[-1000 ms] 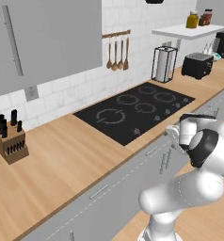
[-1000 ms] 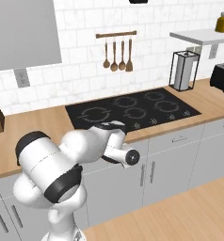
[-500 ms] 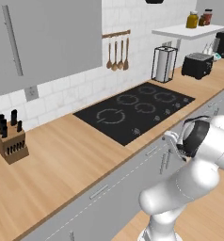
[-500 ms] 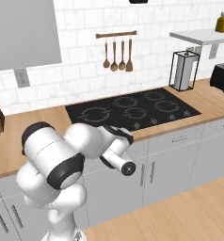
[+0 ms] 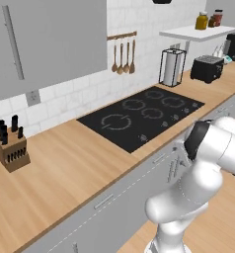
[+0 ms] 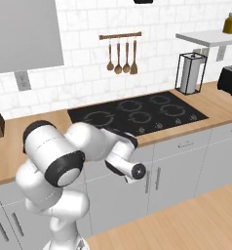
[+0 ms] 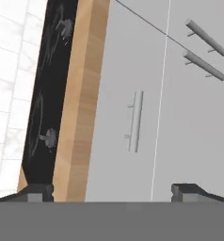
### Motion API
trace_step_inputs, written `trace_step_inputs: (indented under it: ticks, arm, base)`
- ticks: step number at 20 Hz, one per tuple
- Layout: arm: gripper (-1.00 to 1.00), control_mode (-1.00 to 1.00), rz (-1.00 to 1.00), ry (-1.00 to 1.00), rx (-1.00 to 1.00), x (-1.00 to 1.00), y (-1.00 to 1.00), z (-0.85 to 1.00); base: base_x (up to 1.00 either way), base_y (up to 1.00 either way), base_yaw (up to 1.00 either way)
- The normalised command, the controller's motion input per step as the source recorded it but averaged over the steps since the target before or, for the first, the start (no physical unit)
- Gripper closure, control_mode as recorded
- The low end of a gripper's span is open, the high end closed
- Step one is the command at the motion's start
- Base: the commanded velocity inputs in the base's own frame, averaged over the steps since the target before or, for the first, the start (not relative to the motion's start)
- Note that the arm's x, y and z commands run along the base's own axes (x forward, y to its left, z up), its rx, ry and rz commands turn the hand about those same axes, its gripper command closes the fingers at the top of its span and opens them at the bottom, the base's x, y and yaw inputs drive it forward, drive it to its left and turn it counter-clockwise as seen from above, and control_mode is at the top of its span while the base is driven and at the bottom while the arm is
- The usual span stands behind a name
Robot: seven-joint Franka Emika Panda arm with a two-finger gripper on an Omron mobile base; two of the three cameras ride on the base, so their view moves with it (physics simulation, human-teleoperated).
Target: Take a straw from the drawer in front and place it inside the glass cup on the dining counter.
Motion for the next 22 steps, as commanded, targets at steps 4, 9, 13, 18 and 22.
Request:
trace_step_inputs:
  ticks: [4,9,13,18,22]
  arm:
    - [-1.00,-1.00,0.03,-0.02,0.04,-0.02,-0.12,-0.35]
    - [-1.00,-1.00,0.03,-0.02,0.00,0.00,0.00,-0.53]
    - [-1.00,-1.00,0.00,0.00,0.00,0.00,0.01,-0.50]
    - [-1.00,-1.00,0.00,-0.01,0.02,0.06,0.00,-0.08]
    - [-1.00,-1.00,0.00,-0.02,0.04,0.32,0.05,0.00]
  base:
    - [0.00,0.00,0.00]
    - [0.00,0.00,0.00]
    - [0.00,0.00,0.00]
    - [0.00,0.00,0.00]
    - [0.00,0.00,0.00]
